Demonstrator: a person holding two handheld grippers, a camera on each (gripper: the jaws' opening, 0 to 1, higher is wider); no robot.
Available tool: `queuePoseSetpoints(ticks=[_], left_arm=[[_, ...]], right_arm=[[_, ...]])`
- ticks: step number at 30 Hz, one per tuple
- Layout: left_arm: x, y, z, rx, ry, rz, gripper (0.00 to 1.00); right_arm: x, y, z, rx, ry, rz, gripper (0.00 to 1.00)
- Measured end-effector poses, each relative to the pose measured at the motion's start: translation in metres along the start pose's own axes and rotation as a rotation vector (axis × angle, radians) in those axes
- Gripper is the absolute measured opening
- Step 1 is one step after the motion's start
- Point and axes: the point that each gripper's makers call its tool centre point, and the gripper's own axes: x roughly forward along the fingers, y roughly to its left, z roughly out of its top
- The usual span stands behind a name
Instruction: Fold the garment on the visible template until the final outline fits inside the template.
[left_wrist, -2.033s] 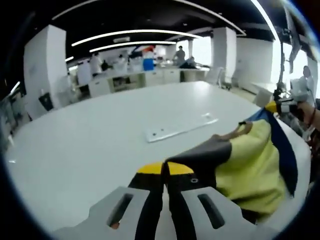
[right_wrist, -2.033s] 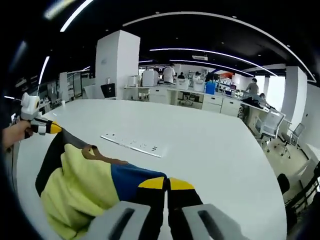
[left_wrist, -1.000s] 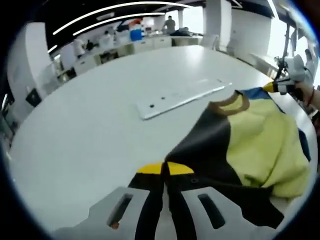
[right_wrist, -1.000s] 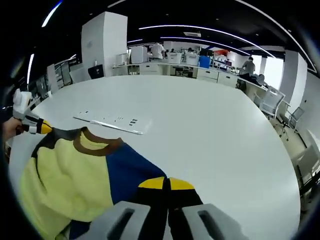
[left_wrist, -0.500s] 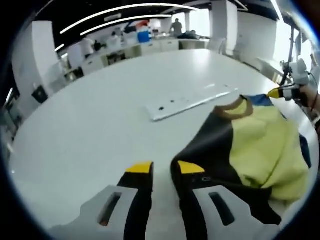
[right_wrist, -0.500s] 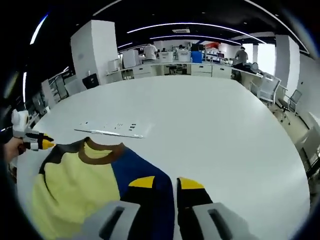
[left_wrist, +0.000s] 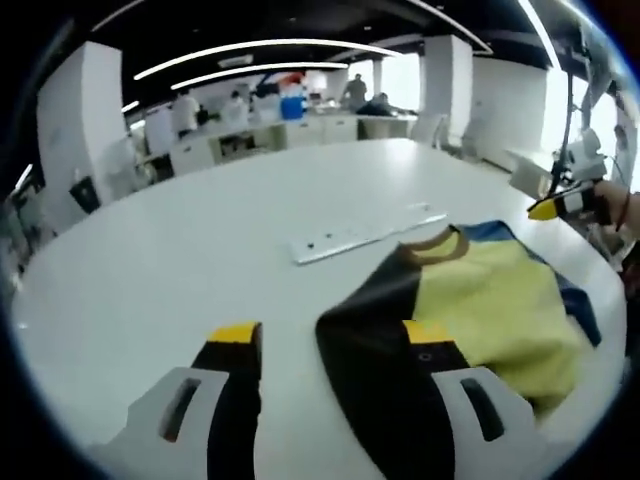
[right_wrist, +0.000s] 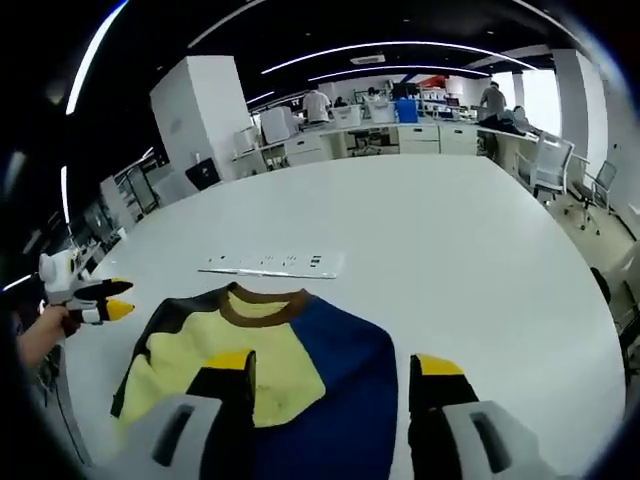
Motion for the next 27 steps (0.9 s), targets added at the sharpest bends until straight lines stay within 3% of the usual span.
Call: queuePoseSetpoints(ticks=[4,10,19,27], left_arm=[[-0.013,-0.011,0.003,-0.048,-0.032,-0.027,0.61],[-0.032,-0.024,-0.003,-0.051,-0.043,-0.05,0.72],[-0.057,-0.045,-0.028,-0.031,-0.013,-0.073,0.79],[-0.074,-0.058,-0.044,0.026,-0.026,-0.078,0.81]], right_arm=[[-0.01,0.01,-0.006,-0.023,0.01,0.031,0.74],[-0.028,0.019,-0.025,-0.068,0.047,0.04,0.81],[-0.057,0.024,-0.055,-0.064,0.087,0.06,0.82],[-0.077,0.027,-0.075,-0.088,0.102,0.054,0.82]])
